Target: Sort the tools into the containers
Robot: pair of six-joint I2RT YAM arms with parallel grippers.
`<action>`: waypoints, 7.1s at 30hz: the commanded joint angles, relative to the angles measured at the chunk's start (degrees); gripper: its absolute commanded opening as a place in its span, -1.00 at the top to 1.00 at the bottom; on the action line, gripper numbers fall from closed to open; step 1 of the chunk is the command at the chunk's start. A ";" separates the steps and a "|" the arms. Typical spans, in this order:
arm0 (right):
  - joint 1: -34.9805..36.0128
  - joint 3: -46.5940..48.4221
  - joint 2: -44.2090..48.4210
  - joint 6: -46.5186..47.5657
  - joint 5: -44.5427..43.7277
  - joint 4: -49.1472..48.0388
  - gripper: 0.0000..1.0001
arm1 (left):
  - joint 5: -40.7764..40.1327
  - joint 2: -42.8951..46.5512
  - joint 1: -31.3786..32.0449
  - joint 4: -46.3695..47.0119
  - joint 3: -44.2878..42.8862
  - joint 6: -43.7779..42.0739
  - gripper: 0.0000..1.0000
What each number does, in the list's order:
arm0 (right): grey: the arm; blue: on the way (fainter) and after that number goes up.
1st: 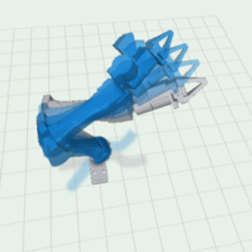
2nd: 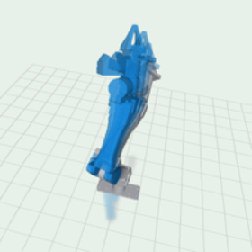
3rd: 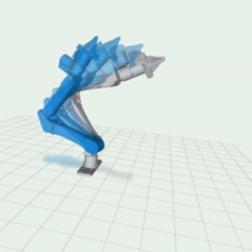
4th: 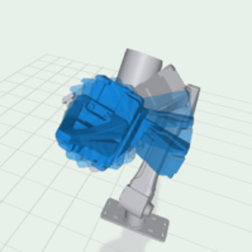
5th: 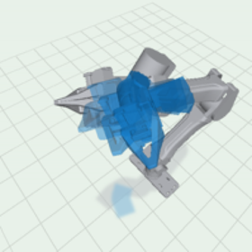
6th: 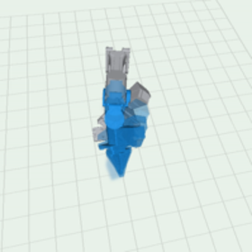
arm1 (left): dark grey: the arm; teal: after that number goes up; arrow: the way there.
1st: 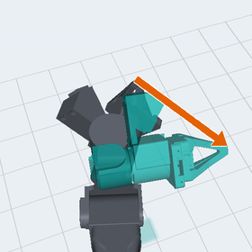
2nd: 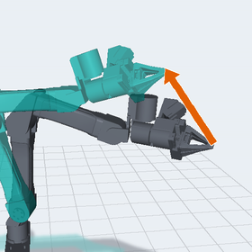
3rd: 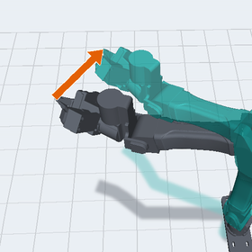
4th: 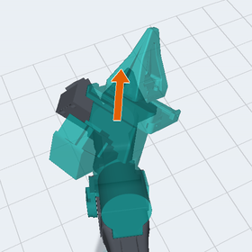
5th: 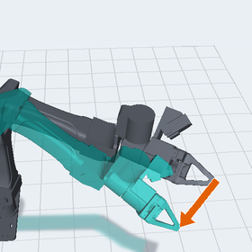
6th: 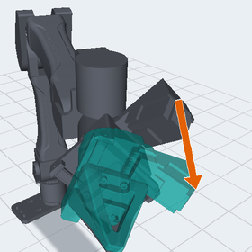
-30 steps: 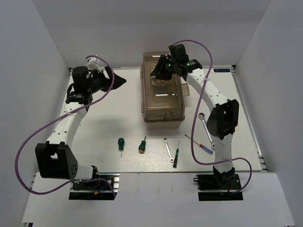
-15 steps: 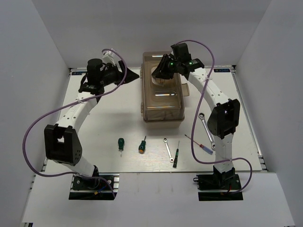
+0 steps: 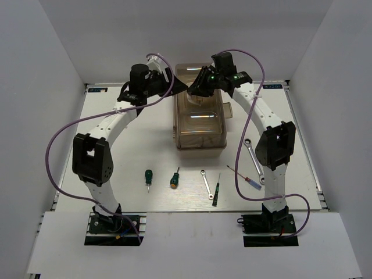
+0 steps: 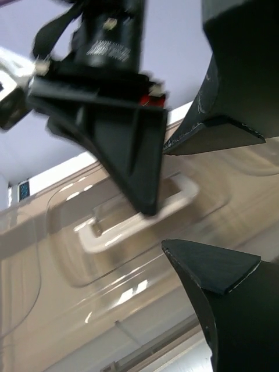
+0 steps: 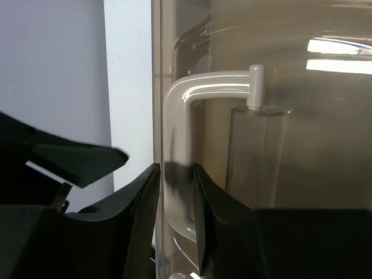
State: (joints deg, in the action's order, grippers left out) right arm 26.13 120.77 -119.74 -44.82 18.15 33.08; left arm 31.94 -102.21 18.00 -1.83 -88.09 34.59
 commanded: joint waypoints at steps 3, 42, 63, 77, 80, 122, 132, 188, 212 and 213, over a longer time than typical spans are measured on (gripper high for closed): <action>0.06 1.75 0.74 -2.11 3.12 -5.39 0.30 | -6.27 -1.76 0.81 -2.39 -5.59 3.28 -0.31; -1.78 0.08 1.44 -3.26 6.89 -8.21 0.39 | 1.63 -20.91 1.34 -26.30 -30.21 0.39 -0.22; -9.95 -11.97 18.05 15.17 5.51 -3.31 -0.01 | 2.16 -25.23 3.45 -33.33 -33.81 -0.14 -0.07; -20.24 -14.77 8.22 25.99 5.05 1.64 -0.31 | 2.16 -24.70 3.97 -33.85 -33.19 -0.66 0.56; -21.03 -14.69 5.41 28.37 9.87 1.81 -0.33 | 2.16 -24.70 3.97 -33.86 -33.19 -0.66 0.66; -30.00 -21.63 -0.23 32.78 15.33 -5.31 1.00 | -3.12 -17.15 -2.87 -39.65 -42.42 1.36 1.00; -31.49 -24.53 1.53 33.66 15.33 -5.22 1.00 | -4.69 -9.14 -9.30 -41.33 -32.42 -1.97 1.00; -21.21 -63.99 27.55 69.26 -19.71 6.12 -0.12 | -6.81 39.64 -9.21 -48.00 14.96 -18.15 -0.32; -20.68 -67.51 18.15 56.95 -16.75 -2.05 0.31 | -9.09 41.13 -4.91 -48.98 15.67 -15.52 -0.24; -20.68 -67.94 17.97 56.77 -16.75 -2.75 0.35 | -9.09 41.13 -4.90 -48.98 15.67 -15.52 -0.24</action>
State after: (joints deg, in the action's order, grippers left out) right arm 5.50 56.90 -97.12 13.61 -1.48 36.91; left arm 22.96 -61.65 12.53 -51.00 -71.46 18.39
